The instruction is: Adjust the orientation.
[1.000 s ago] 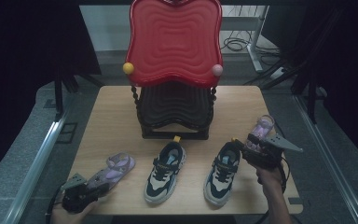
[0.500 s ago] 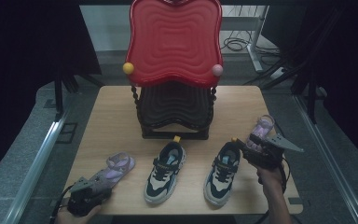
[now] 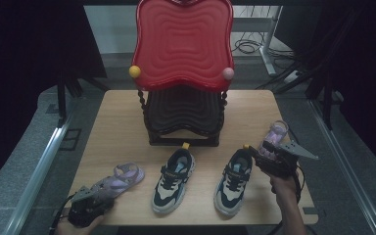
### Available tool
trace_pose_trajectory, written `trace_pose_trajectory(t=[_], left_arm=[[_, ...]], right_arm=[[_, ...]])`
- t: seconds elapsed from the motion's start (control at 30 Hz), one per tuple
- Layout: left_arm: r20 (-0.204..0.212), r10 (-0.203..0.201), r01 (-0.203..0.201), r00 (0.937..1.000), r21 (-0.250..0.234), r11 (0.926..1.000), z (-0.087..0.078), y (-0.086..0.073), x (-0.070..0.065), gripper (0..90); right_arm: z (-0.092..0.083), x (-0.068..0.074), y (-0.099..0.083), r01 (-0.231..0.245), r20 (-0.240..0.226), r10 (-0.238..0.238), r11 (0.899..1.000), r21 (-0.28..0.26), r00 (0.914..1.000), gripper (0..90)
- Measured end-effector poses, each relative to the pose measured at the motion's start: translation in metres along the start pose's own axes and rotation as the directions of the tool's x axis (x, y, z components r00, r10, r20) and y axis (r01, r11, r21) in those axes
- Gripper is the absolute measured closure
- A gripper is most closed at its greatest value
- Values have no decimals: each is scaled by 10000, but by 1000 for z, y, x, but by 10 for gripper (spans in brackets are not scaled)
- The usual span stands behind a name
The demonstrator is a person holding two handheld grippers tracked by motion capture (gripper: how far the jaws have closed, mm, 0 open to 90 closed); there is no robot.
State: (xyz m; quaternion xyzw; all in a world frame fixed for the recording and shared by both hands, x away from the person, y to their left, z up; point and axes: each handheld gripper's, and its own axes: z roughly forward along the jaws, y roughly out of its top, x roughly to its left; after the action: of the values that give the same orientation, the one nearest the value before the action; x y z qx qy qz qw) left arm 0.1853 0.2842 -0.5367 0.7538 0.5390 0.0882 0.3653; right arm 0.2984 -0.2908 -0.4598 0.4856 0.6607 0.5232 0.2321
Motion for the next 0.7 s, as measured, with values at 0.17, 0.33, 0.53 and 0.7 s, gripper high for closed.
trace_pose_trajectory(t=[0.17, 0.33, 0.53, 0.7], left_arm=[[-28, -145, 145, 9999, -72, 9999, -3, -1, 5, 898], [-77, -237, 236, 9997, -157, 9996, -6, -1, 8, 898], [-241, -379, 375, 9990, -178, 9991, -10, 0, 14, 898], [-382, -420, 418, 9984, -52, 9991, -10, 0, 15, 898]], right_arm=[[1, 0, 0, 71, 158, -72, 10000, 44, 9998, 324], [1, 1, -1, 126, 223, -128, 9999, 83, 9997, 323], [0, 0, -1, 22, 287, -24, 10000, 74, 9996, 324], [0, 0, -1, -20, 345, 16, 10000, 93, 9994, 323]])
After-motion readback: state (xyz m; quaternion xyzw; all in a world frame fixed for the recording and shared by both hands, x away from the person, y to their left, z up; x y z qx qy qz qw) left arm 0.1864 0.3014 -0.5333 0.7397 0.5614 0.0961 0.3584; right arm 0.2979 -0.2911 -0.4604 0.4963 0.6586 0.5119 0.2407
